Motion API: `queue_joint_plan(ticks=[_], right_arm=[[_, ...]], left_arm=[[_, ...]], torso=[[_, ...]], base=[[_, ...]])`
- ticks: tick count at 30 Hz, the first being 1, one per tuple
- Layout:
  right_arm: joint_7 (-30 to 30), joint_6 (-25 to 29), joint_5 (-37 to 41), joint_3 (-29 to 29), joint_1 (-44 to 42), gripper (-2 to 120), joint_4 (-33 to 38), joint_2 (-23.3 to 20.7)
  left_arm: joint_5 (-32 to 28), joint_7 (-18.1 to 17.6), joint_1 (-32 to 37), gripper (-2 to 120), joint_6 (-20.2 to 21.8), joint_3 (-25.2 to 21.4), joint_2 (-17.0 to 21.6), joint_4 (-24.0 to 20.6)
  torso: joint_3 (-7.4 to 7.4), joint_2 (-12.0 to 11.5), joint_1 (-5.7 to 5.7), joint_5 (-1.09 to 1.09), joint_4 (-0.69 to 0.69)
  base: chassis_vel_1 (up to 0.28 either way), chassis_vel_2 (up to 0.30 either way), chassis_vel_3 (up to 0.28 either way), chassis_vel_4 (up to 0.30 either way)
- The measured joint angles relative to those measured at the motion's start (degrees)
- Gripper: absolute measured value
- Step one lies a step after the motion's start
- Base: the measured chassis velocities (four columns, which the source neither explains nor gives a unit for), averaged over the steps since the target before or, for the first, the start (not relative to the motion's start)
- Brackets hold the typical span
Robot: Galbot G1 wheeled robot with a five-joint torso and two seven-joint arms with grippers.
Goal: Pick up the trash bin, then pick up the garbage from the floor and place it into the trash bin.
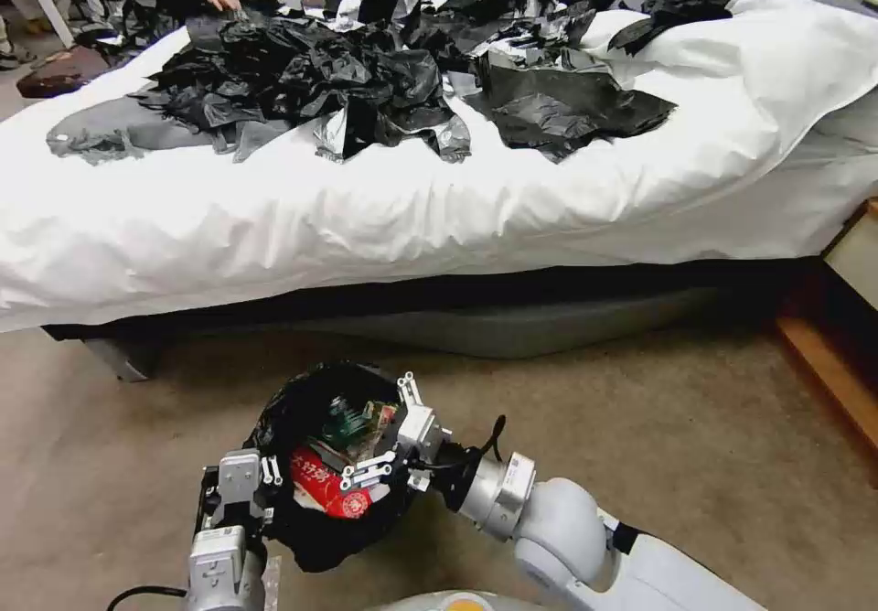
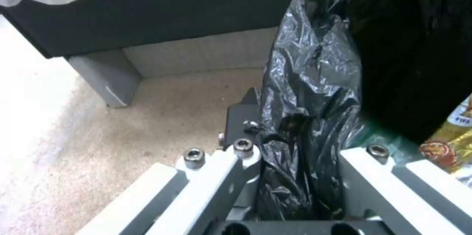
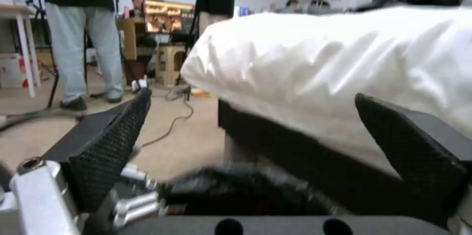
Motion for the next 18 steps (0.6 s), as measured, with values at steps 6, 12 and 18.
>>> queue_joint_plan(ticks=[6, 12, 18], right_arm=[[1.9, -0.7, 1.8, 3.7, 0.8, 100, 5.8, -1.0], [8.5, -2.5, 2.0, 10.1, -2.7, 100, 14.5, -1.4], [15.7, -3.4, -5.2, 20.9, -17.4, 100, 18.5, 1.9]], left_arm=[[0.1, 0.0, 0.1, 3, 0.0, 0.0, 0.0, 0.1], [0.3, 0.0, 0.1, 3, 0.0, -0.1, 0.0, 0.7], [0.1, 0.0, -0.4, 3, -0.1, -0.1, 0.1, 0.9]], torso=[[0.0, 0.0, 0.0, 0.0, 0.01], [0.0, 0.0, 0.0, 0.0, 0.01], [0.0, 0.0, 0.0, 0.01, -0.02]], base=[[0.0, 0.0, 0.0, 0.0], [0.0, 0.0, 0.0, 0.0], [0.0, 0.0, 0.0, 0.0]])
